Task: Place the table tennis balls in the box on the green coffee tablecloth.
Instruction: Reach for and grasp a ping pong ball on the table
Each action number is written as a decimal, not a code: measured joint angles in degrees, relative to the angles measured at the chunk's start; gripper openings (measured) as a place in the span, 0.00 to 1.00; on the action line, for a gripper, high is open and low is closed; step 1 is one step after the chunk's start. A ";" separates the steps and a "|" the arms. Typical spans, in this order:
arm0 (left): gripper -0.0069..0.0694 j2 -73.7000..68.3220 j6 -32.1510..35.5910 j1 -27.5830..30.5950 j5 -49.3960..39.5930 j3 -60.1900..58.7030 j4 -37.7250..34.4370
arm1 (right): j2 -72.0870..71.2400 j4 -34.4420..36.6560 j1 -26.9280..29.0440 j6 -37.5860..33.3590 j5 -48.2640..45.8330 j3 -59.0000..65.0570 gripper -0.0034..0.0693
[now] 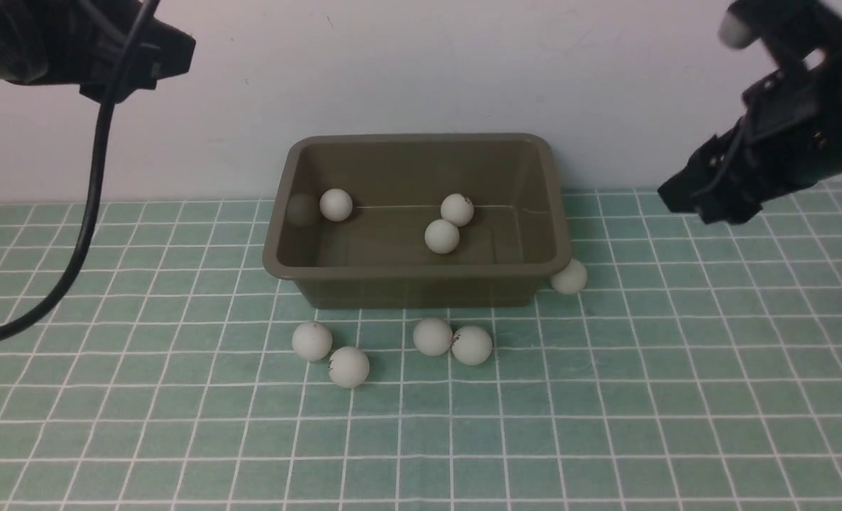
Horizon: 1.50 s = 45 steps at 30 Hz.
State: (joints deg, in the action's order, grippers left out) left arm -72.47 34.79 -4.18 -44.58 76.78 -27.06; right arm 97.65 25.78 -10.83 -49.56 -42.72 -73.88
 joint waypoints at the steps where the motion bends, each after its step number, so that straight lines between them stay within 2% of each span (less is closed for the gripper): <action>1: 0.61 0.00 0.00 0.00 -0.13 0.00 0.00 | 1.06 1.95 0.52 -1.68 0.00 -0.38 0.61; 7: 0.61 0.00 0.00 0.00 -0.38 0.00 0.00 | 7.61 13.95 4.64 -10.91 -2.42 -3.16 0.61; 11: 0.61 0.00 0.00 0.00 -0.38 0.00 0.00 | 14.85 27.64 11.39 -19.52 -11.65 -9.05 0.61; 15: 0.61 0.00 0.00 0.00 -0.39 0.00 0.00 | 17.52 30.57 13.48 -20.84 -15.62 -12.03 0.62; 24: 0.61 0.00 0.00 0.00 -0.39 0.00 0.00 | 23.54 31.15 14.13 -21.53 -23.30 -17.03 0.69; 33: 0.61 0.00 0.00 0.00 -0.39 0.00 0.00 | 24.84 30.82 13.95 -23.24 -23.52 -17.17 0.70; 41: 0.61 0.00 0.00 0.00 -0.39 0.00 0.00 | 24.84 24.72 12.40 -24.95 -22.76 -17.22 0.70; 45: 0.61 0.00 0.00 0.00 -0.39 0.00 0.00 | 24.84 24.56 12.23 -25.19 -22.49 -17.22 0.70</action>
State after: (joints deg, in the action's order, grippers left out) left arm -72.47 34.79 -4.18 -44.97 76.78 -27.06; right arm 122.49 50.34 1.40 -74.75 -65.21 -91.10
